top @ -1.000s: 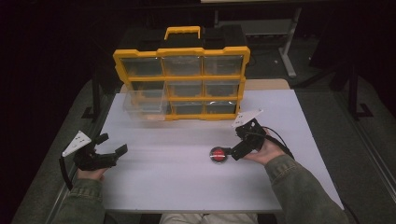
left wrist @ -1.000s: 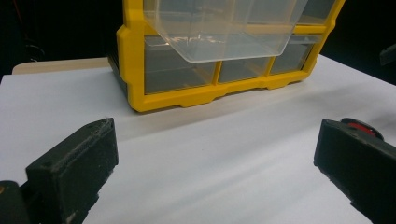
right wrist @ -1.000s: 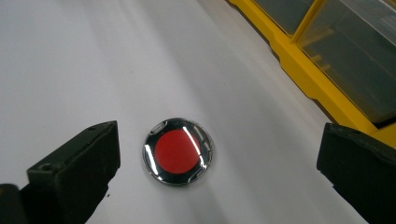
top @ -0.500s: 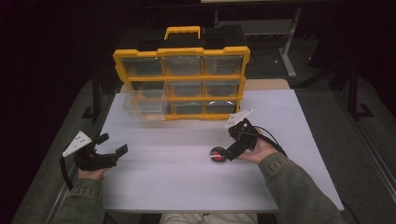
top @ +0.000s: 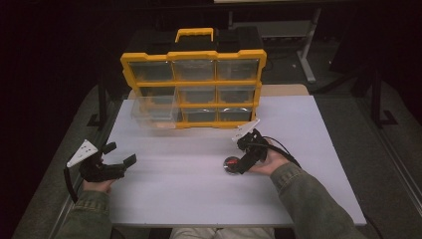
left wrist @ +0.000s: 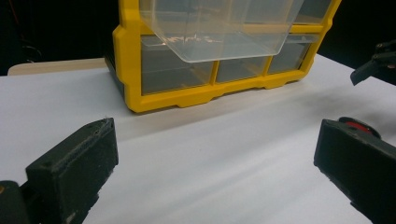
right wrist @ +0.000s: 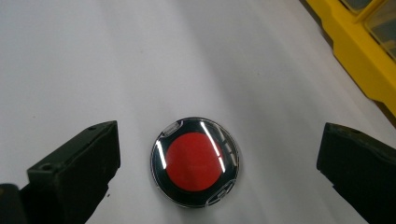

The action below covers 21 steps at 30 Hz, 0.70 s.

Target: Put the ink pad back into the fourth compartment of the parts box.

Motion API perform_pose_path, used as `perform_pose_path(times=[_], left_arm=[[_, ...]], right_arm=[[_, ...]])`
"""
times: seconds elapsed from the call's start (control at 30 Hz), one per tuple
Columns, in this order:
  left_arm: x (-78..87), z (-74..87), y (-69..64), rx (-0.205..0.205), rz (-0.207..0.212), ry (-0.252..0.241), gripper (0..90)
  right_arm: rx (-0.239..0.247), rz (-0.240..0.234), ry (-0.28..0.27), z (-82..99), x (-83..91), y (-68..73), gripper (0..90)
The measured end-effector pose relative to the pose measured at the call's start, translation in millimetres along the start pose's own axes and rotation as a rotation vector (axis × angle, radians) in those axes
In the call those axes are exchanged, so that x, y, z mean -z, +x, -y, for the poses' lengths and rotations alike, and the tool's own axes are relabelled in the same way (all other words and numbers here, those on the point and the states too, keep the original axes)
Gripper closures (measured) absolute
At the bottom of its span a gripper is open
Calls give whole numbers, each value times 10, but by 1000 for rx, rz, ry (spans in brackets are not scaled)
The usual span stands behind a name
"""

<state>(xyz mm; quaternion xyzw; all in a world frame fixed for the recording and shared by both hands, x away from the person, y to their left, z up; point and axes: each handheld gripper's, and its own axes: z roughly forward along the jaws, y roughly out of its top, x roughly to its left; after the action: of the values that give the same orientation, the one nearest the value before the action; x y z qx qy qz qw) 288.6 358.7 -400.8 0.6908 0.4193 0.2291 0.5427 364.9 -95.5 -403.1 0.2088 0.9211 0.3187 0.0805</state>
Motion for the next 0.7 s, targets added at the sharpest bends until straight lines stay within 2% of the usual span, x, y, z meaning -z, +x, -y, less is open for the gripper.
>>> perform_pose_path(times=[0.57,0.63,0.7], left_arm=[[-5,-1,-2,0,3,5,0],[-6,-1,-3,-1,2,6,0],[-7,-1,-4,-1,2,7,0]], right_arm=[[2,-26,57,29,-177,5,0],[-1,-43,55,35,-192,5,50],[1,-53,56,40,-207,12,61]])
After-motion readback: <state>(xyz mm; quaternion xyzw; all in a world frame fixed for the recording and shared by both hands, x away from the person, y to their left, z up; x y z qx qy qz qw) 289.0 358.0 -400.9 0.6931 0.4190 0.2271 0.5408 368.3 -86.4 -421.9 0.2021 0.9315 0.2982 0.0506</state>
